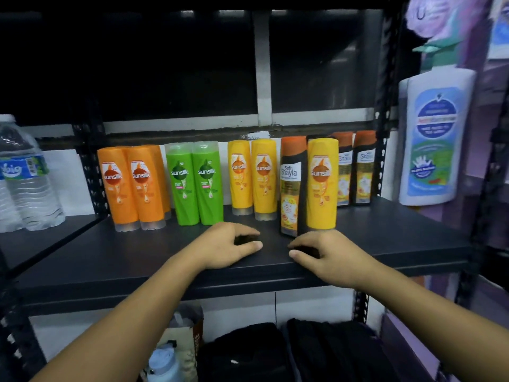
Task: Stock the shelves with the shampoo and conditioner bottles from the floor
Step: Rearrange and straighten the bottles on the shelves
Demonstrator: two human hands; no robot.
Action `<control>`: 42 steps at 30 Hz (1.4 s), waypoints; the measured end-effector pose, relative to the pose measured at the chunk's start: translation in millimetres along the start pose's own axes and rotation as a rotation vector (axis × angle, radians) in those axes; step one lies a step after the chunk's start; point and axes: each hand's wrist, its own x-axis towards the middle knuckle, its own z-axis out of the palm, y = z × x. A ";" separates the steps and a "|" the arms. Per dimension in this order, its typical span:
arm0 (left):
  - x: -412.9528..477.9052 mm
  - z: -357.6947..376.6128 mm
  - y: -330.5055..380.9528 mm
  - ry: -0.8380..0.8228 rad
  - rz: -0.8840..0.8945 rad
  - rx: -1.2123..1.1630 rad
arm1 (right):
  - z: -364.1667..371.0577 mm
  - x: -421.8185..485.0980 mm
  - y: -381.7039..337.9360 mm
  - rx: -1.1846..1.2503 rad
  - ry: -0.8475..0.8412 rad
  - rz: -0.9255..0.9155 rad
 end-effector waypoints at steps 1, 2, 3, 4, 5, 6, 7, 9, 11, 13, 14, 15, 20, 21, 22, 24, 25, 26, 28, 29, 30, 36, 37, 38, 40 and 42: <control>7.5 5.1 8.4 0.027 -0.012 -0.050 | -1.9 -4.0 6.0 0.013 0.061 0.028; 15.3 10.2 16.7 0.052 -0.024 -0.135 | -3.2 -7.0 12.6 0.042 0.143 0.065; 23.4 15.3 24.4 0.070 -0.039 -0.233 | -4.3 -9.4 18.7 0.088 0.247 0.102; 31.1 19.3 31.4 0.081 -0.055 -0.322 | -5.1 -9.9 24.7 0.141 0.362 0.137; 38.6 22.6 36.8 0.084 -0.070 -0.390 | -6.2 -8.8 30.1 0.192 0.465 0.176; 45.3 25.2 41.8 0.084 -0.076 -0.441 | -8.4 -6.3 34.1 0.243 0.538 0.220; 51.6 28.4 45.0 0.083 -0.072 -0.485 | -10.7 -2.2 37.9 0.293 0.564 0.268; 62.4 35.3 49.1 0.099 -0.054 -0.542 | -15.4 7.9 41.6 0.400 0.501 0.340; 69.2 39.2 52.6 0.132 -0.046 -0.545 | -16.0 17.5 43.7 0.485 0.418 0.370; 72.7 39.4 55.0 0.164 -0.062 -0.528 | -14.3 24.3 46.4 0.506 0.397 0.384; 73.4 39.0 55.9 0.172 -0.067 -0.525 | -13.3 26.5 48.4 0.501 0.398 0.387; 74.6 39.2 55.5 0.172 -0.070 -0.523 | -12.5 27.6 50.5 0.495 0.400 0.388; 76.9 40.1 57.8 0.172 -0.069 -0.512 | -10.2 23.0 57.1 0.465 0.411 0.400; 77.5 40.8 58.1 0.175 -0.068 -0.506 | -10.3 22.2 58.2 0.462 0.415 0.403; 78.1 41.4 58.2 0.177 -0.068 -0.505 | -10.5 21.4 59.3 0.460 0.412 0.406; 80.5 43.1 57.8 0.174 -0.077 -0.508 | -11.1 19.6 61.4 0.457 0.399 0.412; 81.5 43.8 57.9 0.173 -0.081 -0.502 | -11.6 18.4 61.9 0.457 0.392 0.414; 81.9 44.0 59.6 0.177 -0.078 -0.491 | -12.4 16.8 62.0 0.460 0.389 0.415; 83.2 45.0 62.0 0.190 -0.070 -0.475 | -14.8 12.9 61.7 0.469 0.387 0.406; 83.6 45.6 63.0 0.192 -0.068 -0.477 | -16.4 10.7 61.2 0.476 0.384 0.398; 83.1 46.5 63.4 0.189 -0.064 -0.478 | -17.9 8.5 60.5 0.485 0.377 0.387; 61.0 48.2 58.8 0.245 -0.022 -0.479 | -19.5 2.0 46.5 0.476 0.322 0.297; 55.5 47.2 57.6 0.271 -0.017 -0.510 | -19.0 2.9 41.1 0.479 0.312 0.280; 50.7 45.7 56.7 0.293 -0.005 -0.563 | -17.7 4.5 35.1 0.479 0.300 0.262; 43.3 42.6 54.5 0.320 0.024 -0.675 | -13.8 9.5 22.7 0.482 0.276 0.227; 36.5 38.6 52.5 0.325 0.043 -0.717 | -7.9 15.9 10.9 0.493 0.257 0.199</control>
